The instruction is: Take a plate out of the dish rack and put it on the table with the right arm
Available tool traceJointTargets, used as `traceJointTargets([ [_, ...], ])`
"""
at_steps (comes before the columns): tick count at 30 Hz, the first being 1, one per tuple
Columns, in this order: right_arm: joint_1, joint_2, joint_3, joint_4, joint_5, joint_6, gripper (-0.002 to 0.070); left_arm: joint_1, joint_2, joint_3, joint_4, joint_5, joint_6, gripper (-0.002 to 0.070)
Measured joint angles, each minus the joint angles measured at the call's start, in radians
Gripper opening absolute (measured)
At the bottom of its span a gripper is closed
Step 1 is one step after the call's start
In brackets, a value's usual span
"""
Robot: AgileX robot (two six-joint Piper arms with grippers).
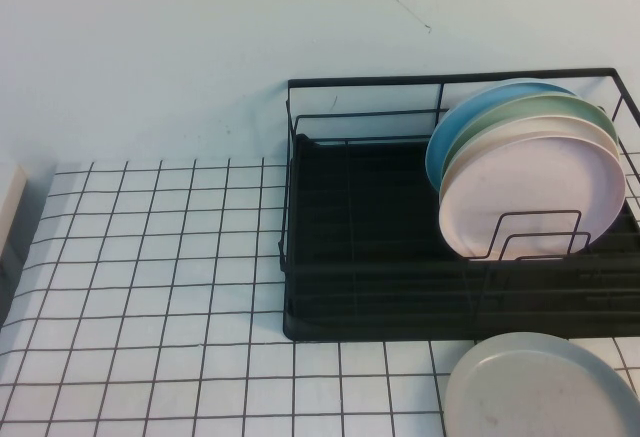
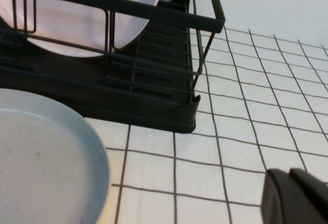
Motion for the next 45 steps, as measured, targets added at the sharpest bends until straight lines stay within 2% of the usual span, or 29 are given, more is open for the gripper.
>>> traceJointTargets([
  [14,0.0,0.0,0.0,0.0,0.0,0.0,-0.0003,0.0,0.0,0.0,0.0,0.0,-0.002,-0.0003],
  [18,0.0,0.0,0.006,0.0,-0.059,0.0,-0.0003,0.0,0.0,0.0,0.0,0.0,-0.002,-0.0003],
  [23,0.0,0.0,0.007,0.0,-0.354,0.0,-0.0003,0.0,0.0,0.0,0.0,0.0,-0.002,-0.0003],
  [31,0.0,0.0,0.007,0.007,-0.977,0.04,-0.0003,0.0,0.0,0.0,0.0,0.0,-0.002,-0.0003],
  [35,0.0,0.0,0.007,0.099,-1.107,0.052,-0.0003,0.0,0.0,0.0,0.0,0.0,-0.002,-0.0003],
  [37,0.0,0.0,0.007,0.147,-1.103,0.052,-0.0003,0.0,0.0,0.0,0.0,0.0,-0.002,-0.0003],
  [39,0.0,0.0,-0.026,0.186,-0.997,0.052,-0.0003,0.0,0.0,0.0,0.0,0.0,-0.002,-0.0003],
  [45,0.0,0.037,-0.309,0.227,-0.417,-0.013,-0.0003,0.0,0.0,0.0,0.0,0.0,0.002,-0.0003],
])
